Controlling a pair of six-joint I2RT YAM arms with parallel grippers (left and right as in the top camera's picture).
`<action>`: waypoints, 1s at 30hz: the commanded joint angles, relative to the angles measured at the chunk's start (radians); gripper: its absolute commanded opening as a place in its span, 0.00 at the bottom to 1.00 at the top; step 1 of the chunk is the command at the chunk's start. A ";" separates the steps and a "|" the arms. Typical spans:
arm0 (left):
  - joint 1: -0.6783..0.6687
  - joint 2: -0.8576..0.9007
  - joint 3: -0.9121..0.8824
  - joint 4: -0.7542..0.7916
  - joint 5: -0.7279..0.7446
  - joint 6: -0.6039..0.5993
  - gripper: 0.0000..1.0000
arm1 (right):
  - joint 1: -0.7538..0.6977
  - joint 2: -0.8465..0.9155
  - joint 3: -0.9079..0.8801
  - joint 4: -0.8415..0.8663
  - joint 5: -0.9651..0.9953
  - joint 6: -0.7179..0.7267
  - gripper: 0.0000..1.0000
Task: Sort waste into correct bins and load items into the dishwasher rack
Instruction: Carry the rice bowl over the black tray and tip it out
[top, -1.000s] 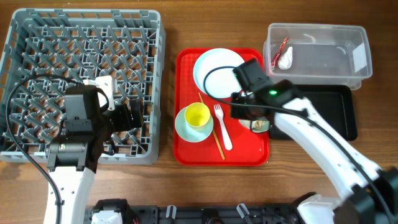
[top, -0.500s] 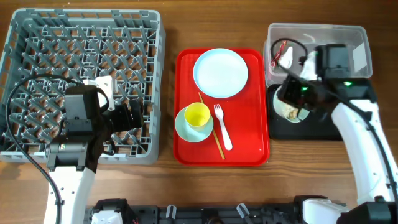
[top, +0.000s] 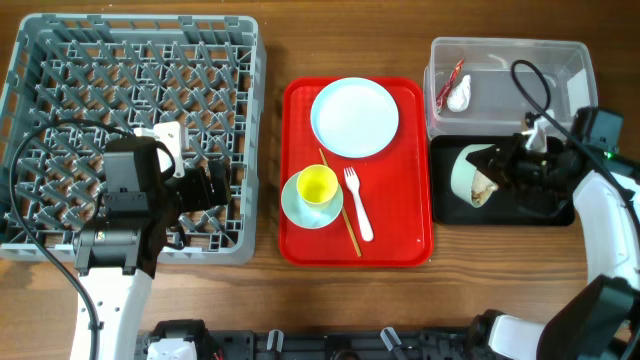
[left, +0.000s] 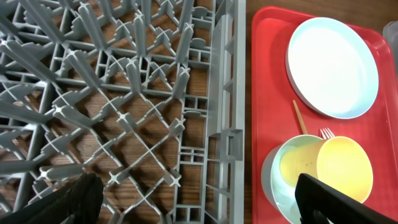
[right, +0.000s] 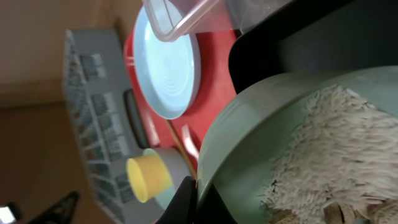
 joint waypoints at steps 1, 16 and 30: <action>0.004 0.001 0.025 0.003 0.016 -0.006 1.00 | -0.066 0.062 -0.048 0.057 -0.257 0.011 0.04; 0.004 0.001 0.025 -0.003 0.016 -0.006 1.00 | -0.183 0.211 -0.077 0.336 -0.671 0.259 0.04; 0.004 0.001 0.025 -0.005 0.015 -0.006 1.00 | -0.220 0.217 -0.077 0.547 -0.756 0.669 0.04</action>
